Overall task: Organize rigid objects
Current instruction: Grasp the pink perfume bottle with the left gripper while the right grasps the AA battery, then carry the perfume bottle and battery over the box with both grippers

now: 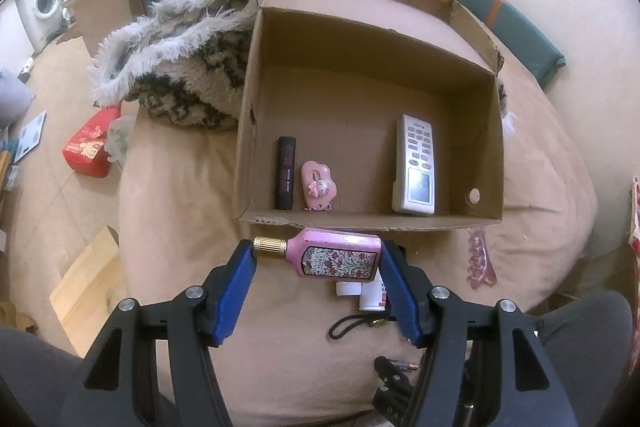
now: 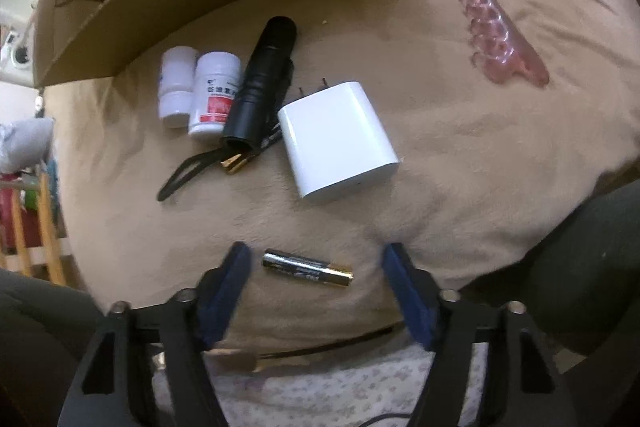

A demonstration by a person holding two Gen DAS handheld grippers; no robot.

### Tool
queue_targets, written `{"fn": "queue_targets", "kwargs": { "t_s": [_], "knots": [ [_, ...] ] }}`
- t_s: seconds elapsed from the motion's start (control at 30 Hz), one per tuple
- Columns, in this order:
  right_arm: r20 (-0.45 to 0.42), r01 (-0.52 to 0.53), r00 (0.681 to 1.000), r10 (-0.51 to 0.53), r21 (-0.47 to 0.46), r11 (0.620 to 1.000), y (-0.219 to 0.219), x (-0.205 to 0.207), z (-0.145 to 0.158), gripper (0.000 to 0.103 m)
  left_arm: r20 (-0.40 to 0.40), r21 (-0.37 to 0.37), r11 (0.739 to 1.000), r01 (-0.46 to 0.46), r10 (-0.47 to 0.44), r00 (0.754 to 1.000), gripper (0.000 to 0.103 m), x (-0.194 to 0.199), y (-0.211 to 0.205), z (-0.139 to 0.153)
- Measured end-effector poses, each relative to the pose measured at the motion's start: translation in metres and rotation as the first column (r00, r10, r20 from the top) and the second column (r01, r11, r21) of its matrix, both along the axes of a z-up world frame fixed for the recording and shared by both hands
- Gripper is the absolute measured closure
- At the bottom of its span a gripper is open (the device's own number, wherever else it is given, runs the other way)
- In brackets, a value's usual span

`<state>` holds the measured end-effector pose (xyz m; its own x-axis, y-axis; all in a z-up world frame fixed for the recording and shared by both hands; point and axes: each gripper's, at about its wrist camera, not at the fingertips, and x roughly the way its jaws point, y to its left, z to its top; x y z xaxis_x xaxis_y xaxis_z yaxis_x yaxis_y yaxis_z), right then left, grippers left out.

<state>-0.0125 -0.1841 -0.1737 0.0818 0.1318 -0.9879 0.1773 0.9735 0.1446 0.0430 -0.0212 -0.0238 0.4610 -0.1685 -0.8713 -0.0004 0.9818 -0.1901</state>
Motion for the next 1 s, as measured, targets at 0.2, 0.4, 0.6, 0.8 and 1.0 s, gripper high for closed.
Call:
{"fn": "queue_targets", "kwargs": {
  "t_s": [0.2, 0.4, 0.6, 0.8, 1.0],
  "knots": [
    [0.03, -0.037, 0.999, 0.037, 0.002, 0.999, 0.007, 0.001, 0.006, 0.058, -0.002, 0.006, 1.0, -0.007, 0.007, 1.0, 0.043, 0.001, -0.001, -0.002],
    [0.056, -0.05, 0.997, 0.049, 0.023, 0.998, -0.002, -0.001, 0.02, 0.059, -0.011, 0.03, 1.0, 0.0, 0.0, 1.0, 0.043, 0.001, -0.004, -0.006],
    [0.168, -0.057, 0.984, 0.059, -0.016, 0.998, -0.012, 0.0, 0.057, 0.059, -0.024, 0.055, 0.998, -0.011, 0.013, 1.0, 0.043, 0.003, -0.004, -0.012],
    [0.288, -0.087, 0.954, 0.089, -0.02, 0.996, -0.017, 0.0, 0.095, 0.059, -0.013, 0.072, 0.997, -0.027, 0.028, 1.0, 0.043, 0.003, -0.002, -0.013],
    [0.413, -0.11, 0.904, 0.113, -0.029, 0.993, -0.035, 0.012, 0.127, 0.059, 0.024, 0.075, 0.996, -0.041, 0.039, 0.999, 0.043, 0.005, 0.0, -0.004]
  ]
}}
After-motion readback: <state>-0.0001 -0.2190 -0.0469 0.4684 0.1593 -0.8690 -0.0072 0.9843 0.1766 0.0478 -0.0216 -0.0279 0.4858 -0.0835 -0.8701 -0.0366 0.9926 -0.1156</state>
